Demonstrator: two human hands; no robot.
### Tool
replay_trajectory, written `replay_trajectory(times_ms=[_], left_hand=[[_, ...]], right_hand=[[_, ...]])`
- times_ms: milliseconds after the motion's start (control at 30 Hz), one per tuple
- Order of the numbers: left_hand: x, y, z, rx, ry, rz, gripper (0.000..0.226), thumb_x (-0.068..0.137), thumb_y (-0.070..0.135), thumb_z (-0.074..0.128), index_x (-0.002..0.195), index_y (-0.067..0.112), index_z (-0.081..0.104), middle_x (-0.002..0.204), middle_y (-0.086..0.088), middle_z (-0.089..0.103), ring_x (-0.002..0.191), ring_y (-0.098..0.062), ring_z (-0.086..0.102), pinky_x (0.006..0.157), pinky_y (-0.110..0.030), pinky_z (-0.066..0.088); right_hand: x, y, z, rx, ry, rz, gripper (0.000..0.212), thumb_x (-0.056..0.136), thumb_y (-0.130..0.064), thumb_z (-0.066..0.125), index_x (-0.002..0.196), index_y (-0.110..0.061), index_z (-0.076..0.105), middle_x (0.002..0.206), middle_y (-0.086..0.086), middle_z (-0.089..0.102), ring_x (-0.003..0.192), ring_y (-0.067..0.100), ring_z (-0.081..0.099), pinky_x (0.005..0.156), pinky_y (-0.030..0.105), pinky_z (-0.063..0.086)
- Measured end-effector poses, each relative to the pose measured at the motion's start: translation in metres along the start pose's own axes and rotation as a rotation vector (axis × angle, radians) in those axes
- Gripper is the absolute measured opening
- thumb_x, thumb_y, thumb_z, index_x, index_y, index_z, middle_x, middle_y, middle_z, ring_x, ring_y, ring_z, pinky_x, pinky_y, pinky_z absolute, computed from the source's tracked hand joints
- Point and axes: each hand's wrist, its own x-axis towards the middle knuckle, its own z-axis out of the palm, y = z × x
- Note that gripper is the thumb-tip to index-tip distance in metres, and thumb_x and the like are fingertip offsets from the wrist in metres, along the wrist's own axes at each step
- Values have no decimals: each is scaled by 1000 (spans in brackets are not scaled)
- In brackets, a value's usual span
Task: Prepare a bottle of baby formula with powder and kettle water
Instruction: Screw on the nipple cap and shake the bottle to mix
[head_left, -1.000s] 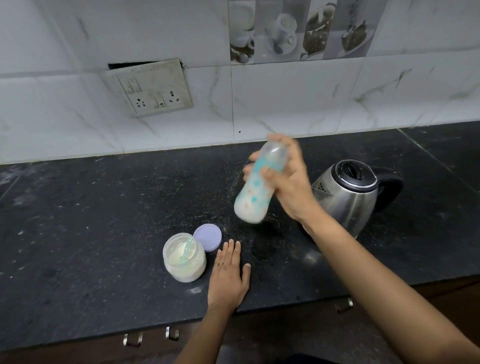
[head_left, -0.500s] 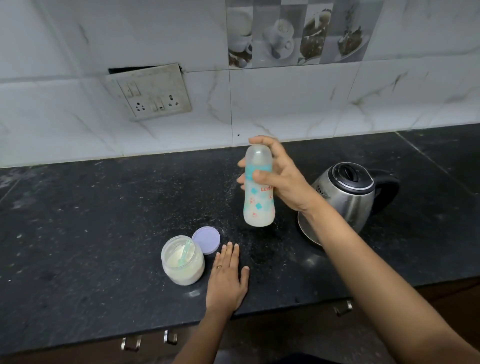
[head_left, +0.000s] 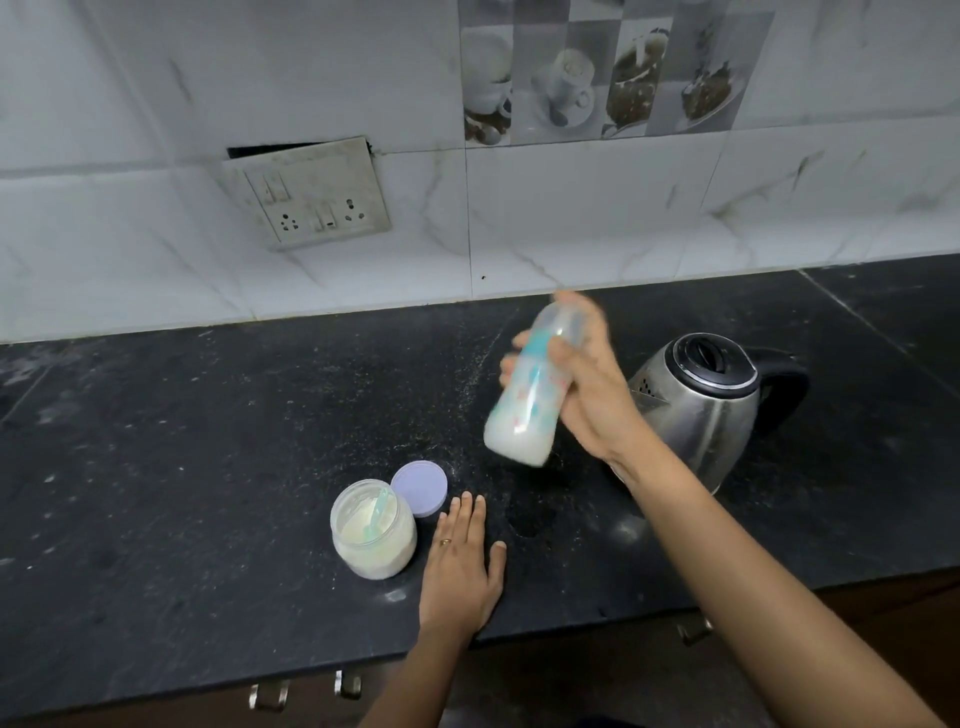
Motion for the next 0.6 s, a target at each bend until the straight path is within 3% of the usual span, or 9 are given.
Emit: replay_trajectory(times_ms=[67,100,167,233,333,367,500,533,600], left_hand=[[0,0,0,5,-5,-3,73,89,52,5,153,18,8,161,1,4,140,-2,-15,115,-22,-13],[1,0,-1,6,-3,-1,73,89,53,5,153,18,8,161,1,4,140,-2,-15,114,-22,-14],[1,0,-1,5,-2,5,74,88,53,3,153,18,8,161,1,3,140,-1,-15,113,-21,-15],[0,0,0,1,2,3,74,88,53,4,153,18,9,161,1,4,140,-1,-14,113,-20,-15],[1,0,0,-5,8,1,73,89,52,7,153,17,13,160,0,9,140,-1,-12,113,-21,-14],[1,0,0,-7,10,-1,73,89,52,8,153,17,13,160,-1,9,140,-1,-11,113,-21,-14],[1,0,0,1,10,7,73,89,52,7,153,17,13,160,0,9,140,-1,-12,112,-19,-16],[1,0,0,2,10,5,73,89,52,7,153,17,13,160,0,9,140,-1,-12,112,-19,-16],[1,0,-1,6,6,6,73,89,52,7,153,17,12,160,-1,9,140,-1,-11,111,-19,-17]], right_hand=[[-8,-2,1,-206,-148,17,49,83,-5,61,127,-19,43,105,20,58,84,34,65,80,51,55],[-5,-1,1,-166,-107,-18,49,83,-5,61,127,-19,43,106,20,58,84,33,65,80,50,56],[1,-2,6,88,143,-86,46,86,-8,57,126,-24,41,105,18,55,86,30,65,81,47,55],[4,1,3,111,207,-95,45,87,-9,55,125,-26,38,103,15,55,86,30,66,82,46,55],[-6,-2,0,-285,-149,57,53,82,-1,61,127,-19,40,107,17,59,87,32,66,84,50,54],[-6,-4,0,-296,-183,36,53,81,-1,62,127,-18,42,108,17,59,87,33,66,83,51,54],[4,-12,8,164,187,-136,44,88,-9,54,126,-25,37,102,15,54,83,31,66,84,49,53],[3,-11,8,142,167,-116,43,89,-10,53,125,-26,36,101,15,55,82,31,66,83,49,53],[-5,-9,5,-151,-63,4,47,87,-7,58,126,-22,39,104,16,58,83,33,66,79,49,56]])
